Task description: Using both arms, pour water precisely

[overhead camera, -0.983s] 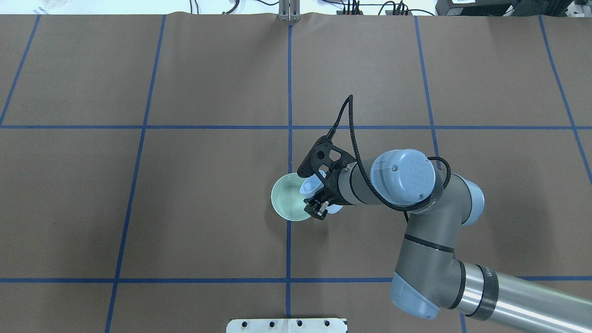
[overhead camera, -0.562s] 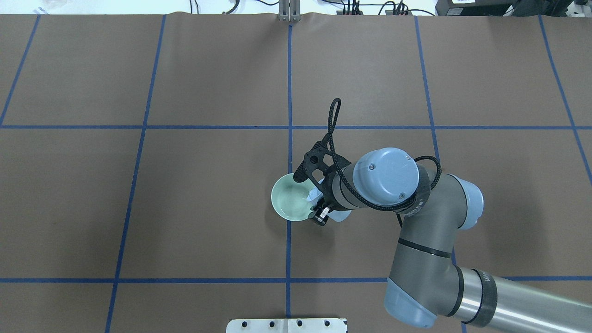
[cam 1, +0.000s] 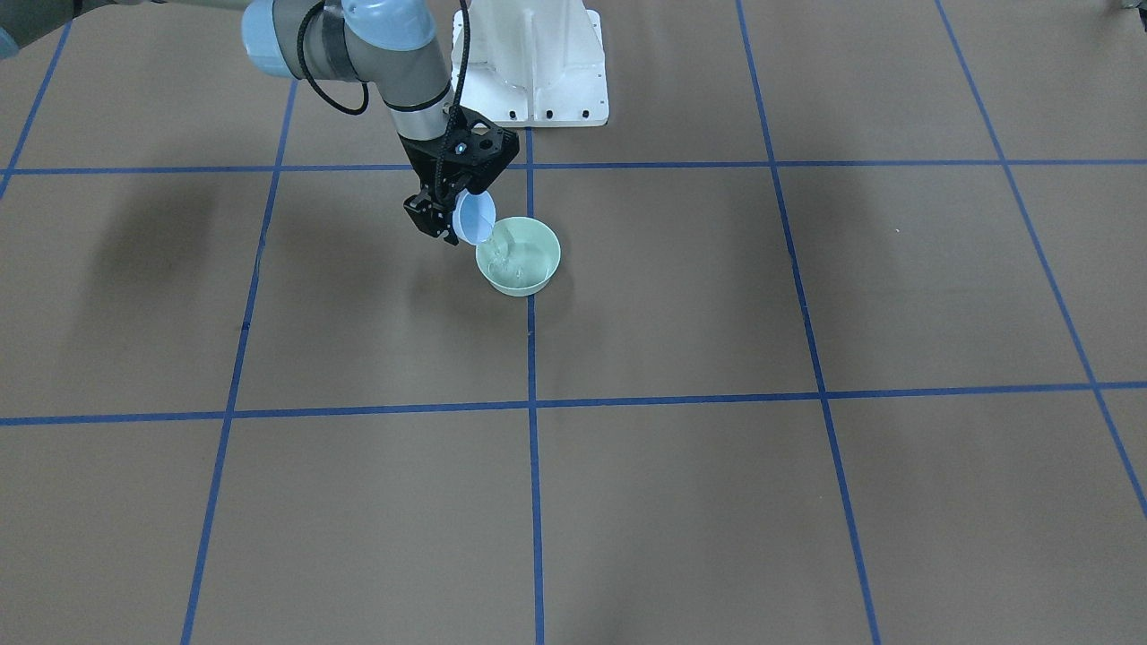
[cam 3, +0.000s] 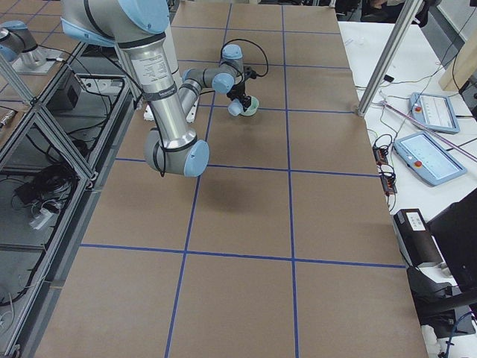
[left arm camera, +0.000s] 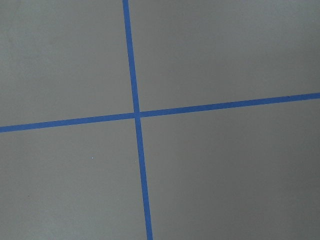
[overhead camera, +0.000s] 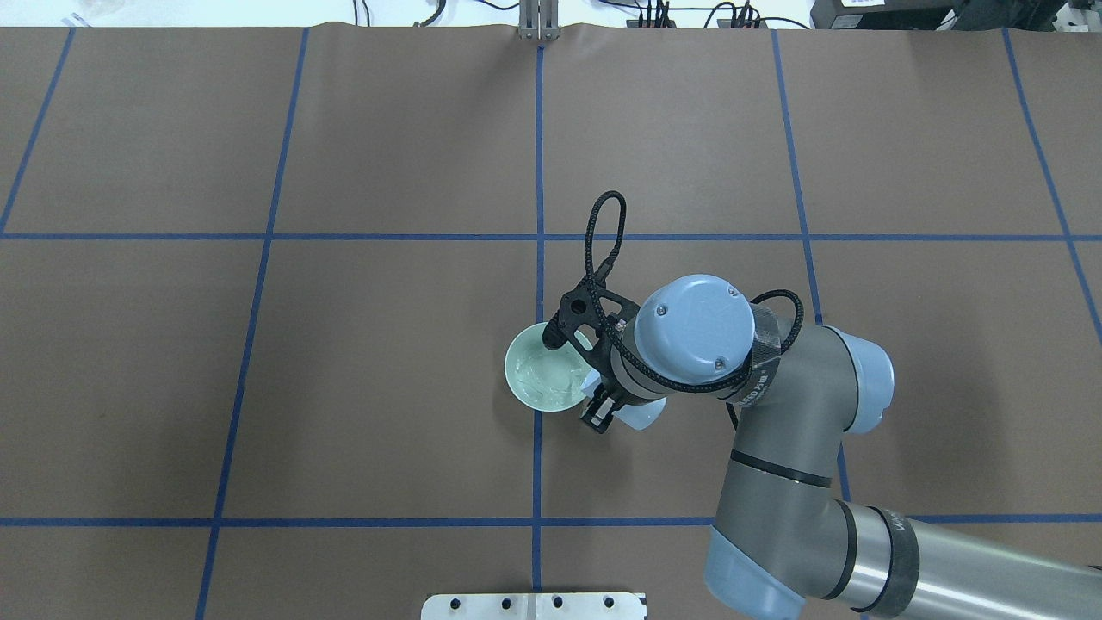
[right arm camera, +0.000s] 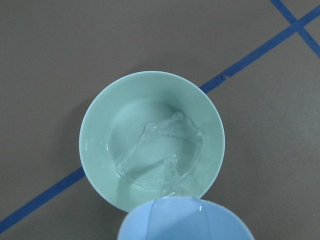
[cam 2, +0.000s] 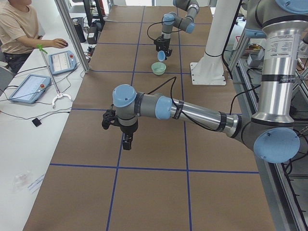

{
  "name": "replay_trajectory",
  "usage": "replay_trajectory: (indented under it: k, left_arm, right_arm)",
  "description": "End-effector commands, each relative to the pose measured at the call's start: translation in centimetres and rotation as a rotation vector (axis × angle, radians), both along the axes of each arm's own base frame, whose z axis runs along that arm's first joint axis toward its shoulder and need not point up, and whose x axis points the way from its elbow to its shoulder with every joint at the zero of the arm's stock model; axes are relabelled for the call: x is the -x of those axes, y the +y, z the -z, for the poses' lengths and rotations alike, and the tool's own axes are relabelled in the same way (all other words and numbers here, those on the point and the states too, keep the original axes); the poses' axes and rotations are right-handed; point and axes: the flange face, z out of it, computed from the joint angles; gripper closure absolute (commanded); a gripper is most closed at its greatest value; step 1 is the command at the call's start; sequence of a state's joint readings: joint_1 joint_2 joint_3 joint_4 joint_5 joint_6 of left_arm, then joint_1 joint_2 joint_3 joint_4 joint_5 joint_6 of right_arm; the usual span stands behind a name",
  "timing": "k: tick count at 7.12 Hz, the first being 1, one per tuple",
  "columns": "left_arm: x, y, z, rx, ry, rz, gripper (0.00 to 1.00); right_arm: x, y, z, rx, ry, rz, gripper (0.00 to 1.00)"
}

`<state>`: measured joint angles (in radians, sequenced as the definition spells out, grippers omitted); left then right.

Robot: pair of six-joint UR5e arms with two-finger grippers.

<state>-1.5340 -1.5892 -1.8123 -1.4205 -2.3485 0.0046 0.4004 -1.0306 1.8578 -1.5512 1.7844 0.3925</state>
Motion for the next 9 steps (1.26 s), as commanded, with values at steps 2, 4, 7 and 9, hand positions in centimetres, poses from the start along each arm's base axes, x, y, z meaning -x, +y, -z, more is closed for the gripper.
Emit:
replay_trajectory:
  k: [2,4,7,9]
  left_arm:
    - [0.0,0.0,0.0,0.001,0.0,0.0,0.0]
    - [0.0,0.0,0.4,-0.007,0.0,0.001,0.0]
    - [0.0,0.1,0.4,-0.009,0.0,0.0,0.0]
    - [0.1,0.2,0.6,-0.012,0.0,0.002,0.0]
  right_arm:
    - [0.7,0.1,4.0,0.066,0.064,0.009,1.0]
    - [0.8,0.1,4.4,0.082,0.099,0.009,1.0]
    - [1.3,0.1,5.9,0.122,0.18,0.013,1.0]
    - [3.1,-0.5,6.5,0.14,0.193,0.023,1.0]
